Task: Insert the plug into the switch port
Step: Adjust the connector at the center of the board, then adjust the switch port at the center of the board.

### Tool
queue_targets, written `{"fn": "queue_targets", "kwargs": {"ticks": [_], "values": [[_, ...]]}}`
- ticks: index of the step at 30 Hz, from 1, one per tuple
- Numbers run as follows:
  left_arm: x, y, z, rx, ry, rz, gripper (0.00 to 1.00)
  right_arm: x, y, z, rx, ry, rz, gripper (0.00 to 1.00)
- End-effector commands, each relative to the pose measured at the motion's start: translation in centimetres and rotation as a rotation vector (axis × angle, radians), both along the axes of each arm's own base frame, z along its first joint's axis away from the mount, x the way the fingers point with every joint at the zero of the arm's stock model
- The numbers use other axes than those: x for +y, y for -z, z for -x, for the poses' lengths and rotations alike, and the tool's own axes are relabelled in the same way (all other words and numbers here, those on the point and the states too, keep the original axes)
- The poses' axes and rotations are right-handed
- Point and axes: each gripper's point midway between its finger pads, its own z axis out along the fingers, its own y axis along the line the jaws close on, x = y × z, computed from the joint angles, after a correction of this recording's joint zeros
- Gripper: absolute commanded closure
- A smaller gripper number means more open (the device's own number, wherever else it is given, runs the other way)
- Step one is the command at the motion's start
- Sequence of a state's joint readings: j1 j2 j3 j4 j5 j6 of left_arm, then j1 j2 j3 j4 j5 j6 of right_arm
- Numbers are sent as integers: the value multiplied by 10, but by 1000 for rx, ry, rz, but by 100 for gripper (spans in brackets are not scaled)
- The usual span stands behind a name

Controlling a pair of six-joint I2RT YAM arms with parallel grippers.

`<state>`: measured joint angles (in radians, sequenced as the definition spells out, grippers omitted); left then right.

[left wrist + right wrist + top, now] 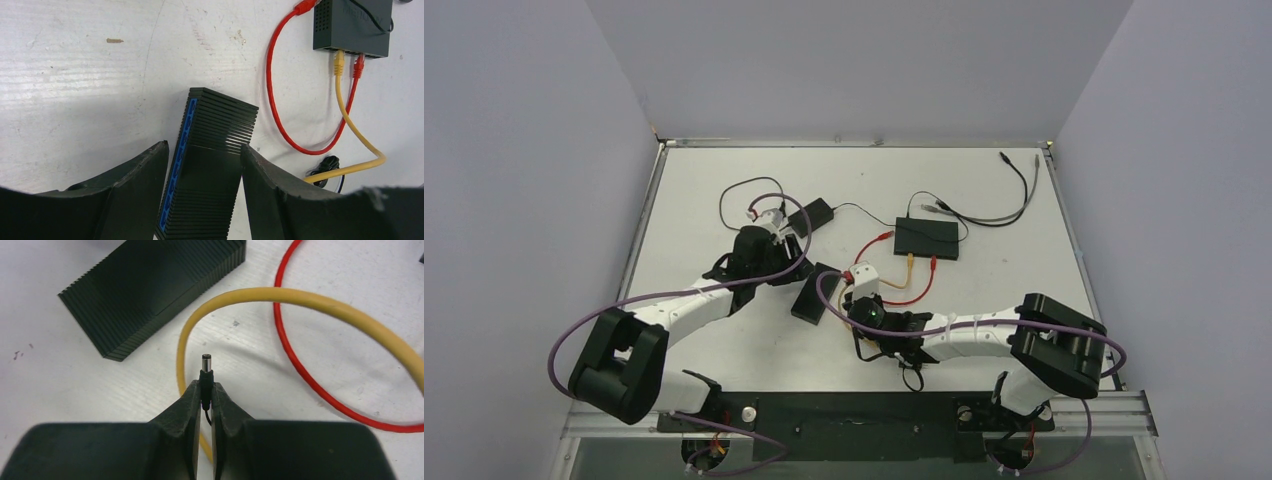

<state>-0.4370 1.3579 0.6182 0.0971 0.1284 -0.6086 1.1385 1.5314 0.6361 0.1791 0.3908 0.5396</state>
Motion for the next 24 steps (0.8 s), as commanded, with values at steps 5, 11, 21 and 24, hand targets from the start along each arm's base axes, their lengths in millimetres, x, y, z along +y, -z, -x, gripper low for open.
{"fn": "queue_targets", "kwargs": {"ticks": [5,11,21,24], "values": [[11,0,11,-35,-20,1,48,32,-47,16,-100,-25,-89,100],[12,7,21,-13,-13,12,48,44,-48,27,-118,-73,-76,100],[3,26,33,40,61,26,48,72,-32,12,-82,-99,-72,100],[2,26,37,47,74,36,48,72,-26,3,-57,-86,-82,100]]}}
